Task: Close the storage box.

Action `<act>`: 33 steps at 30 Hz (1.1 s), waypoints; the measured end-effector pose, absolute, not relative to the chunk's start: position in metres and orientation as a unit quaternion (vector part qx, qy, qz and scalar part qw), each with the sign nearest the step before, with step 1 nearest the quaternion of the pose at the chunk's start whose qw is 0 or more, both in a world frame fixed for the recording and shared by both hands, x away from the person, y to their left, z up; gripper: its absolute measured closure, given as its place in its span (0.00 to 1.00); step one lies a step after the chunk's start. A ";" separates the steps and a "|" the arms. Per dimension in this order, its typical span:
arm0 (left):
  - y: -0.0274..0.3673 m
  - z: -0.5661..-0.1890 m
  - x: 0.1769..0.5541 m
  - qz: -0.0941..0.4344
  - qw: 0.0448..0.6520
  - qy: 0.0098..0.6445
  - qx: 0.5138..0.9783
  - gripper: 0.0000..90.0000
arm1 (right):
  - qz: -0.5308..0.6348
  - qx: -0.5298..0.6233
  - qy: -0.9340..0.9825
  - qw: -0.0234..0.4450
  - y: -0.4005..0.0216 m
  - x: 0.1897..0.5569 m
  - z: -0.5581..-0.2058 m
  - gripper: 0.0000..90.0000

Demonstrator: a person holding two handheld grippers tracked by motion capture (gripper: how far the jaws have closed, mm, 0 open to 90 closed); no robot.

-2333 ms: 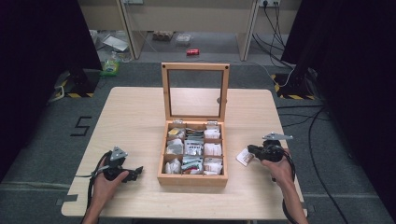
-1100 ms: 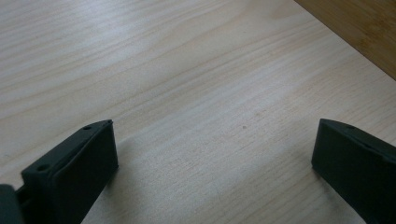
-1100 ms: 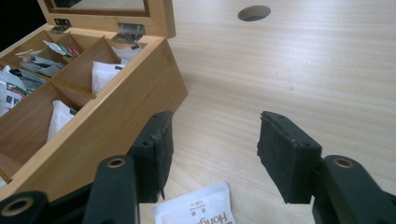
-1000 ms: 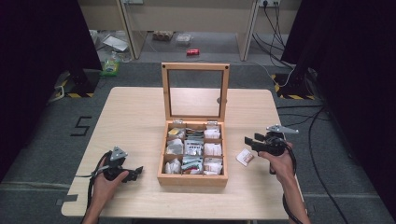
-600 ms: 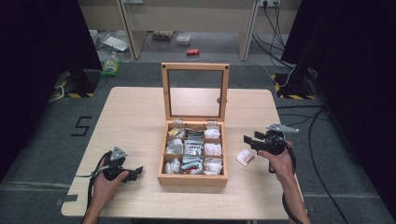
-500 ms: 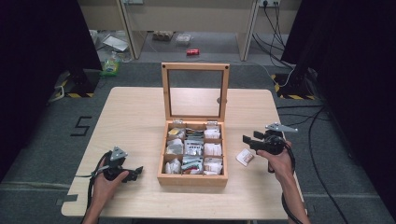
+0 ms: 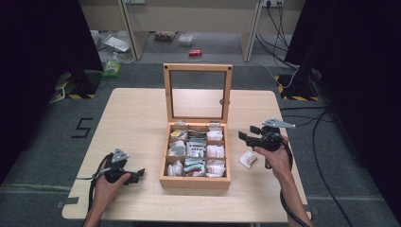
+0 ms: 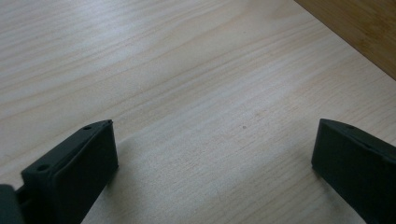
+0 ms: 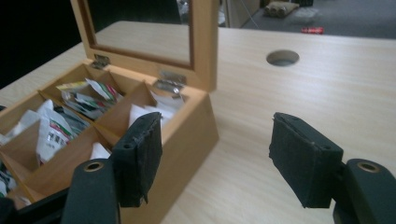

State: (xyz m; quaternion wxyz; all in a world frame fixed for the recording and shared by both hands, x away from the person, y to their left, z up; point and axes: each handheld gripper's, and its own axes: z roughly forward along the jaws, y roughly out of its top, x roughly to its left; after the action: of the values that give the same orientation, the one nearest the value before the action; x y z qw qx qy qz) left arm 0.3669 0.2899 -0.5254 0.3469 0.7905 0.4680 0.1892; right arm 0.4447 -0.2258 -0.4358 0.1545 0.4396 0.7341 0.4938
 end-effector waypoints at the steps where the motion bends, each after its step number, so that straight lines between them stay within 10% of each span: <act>1: 0.290 -0.525 0.367 0.189 0.347 0.468 0.790 0.00 | 0.496 0.435 0.735 0.158 -0.223 0.447 -0.434 0.38; 33: 0.290 -0.525 0.367 0.189 0.347 0.468 0.791 0.00 | 0.507 0.428 0.731 0.160 -0.173 0.526 -0.423 0.37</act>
State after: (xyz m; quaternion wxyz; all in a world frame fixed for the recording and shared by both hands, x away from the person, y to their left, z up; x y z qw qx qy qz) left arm 0.3669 0.2899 -0.5255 0.3470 0.7906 0.4676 0.1894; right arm 0.5257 -0.1726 -0.4225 0.1599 0.4285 0.7306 0.5071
